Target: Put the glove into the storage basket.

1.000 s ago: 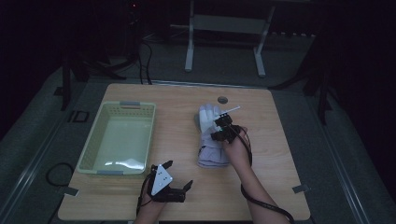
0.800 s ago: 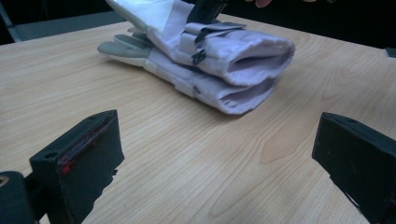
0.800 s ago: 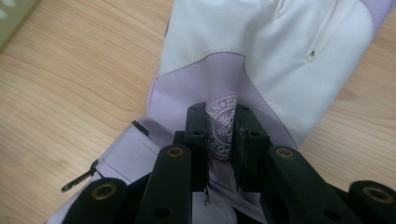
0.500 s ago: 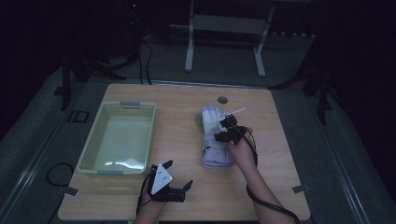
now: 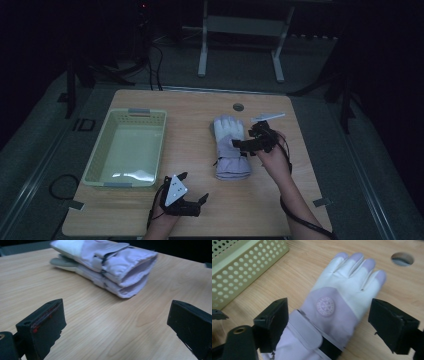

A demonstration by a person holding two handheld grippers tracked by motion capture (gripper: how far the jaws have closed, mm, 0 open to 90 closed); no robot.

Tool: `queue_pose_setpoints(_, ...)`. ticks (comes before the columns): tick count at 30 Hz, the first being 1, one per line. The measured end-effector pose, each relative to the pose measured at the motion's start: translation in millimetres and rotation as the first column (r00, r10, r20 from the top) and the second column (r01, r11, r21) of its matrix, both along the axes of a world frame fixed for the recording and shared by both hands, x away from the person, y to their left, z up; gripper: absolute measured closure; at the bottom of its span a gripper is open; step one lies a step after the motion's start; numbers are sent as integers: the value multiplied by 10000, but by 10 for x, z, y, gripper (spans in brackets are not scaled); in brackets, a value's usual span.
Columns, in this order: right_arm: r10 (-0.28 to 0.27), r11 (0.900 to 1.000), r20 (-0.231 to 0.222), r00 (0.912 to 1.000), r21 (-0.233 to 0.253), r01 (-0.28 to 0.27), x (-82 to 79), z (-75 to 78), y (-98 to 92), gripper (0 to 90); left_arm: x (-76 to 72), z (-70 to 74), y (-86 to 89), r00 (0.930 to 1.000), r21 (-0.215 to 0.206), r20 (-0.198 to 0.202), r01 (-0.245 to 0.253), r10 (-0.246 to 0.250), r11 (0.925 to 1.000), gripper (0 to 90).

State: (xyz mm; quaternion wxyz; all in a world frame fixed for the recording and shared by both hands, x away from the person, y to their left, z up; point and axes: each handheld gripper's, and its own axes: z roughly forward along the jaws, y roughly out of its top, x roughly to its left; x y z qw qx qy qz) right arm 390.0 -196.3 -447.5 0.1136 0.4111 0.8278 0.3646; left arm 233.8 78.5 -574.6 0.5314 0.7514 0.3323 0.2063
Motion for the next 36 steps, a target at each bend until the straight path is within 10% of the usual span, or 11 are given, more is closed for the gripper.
queue_pose_setpoints(6, 682, 9974, 914, 9935, 159, -699, -62, 30, -222, 170, 21, 124, -160, 9989, 706, -92, 460, -454, 9964, 19)
queue_pose_setpoints(17, 1069, 9924, 2198, 9697, 362, -1176, -89, -103, -495, 154, 306, 489, -240, 9979, -118, -249, 601, -604, 9981, 19)
queue_pose_setpoints(22, 1158, 9911, 2575, 9593, 340, -1288, -65, -111, -513, 162, 516, 665, -305, 9994, 234, 57, 333, -334, 9992, 18)
queue_pose_setpoints(36, 639, 9924, 1653, 9842, 938, -802, 104, -288, -494, 107, 1178, 921, -586, 9972, 728, -454, 623, -591, 9954, 19)
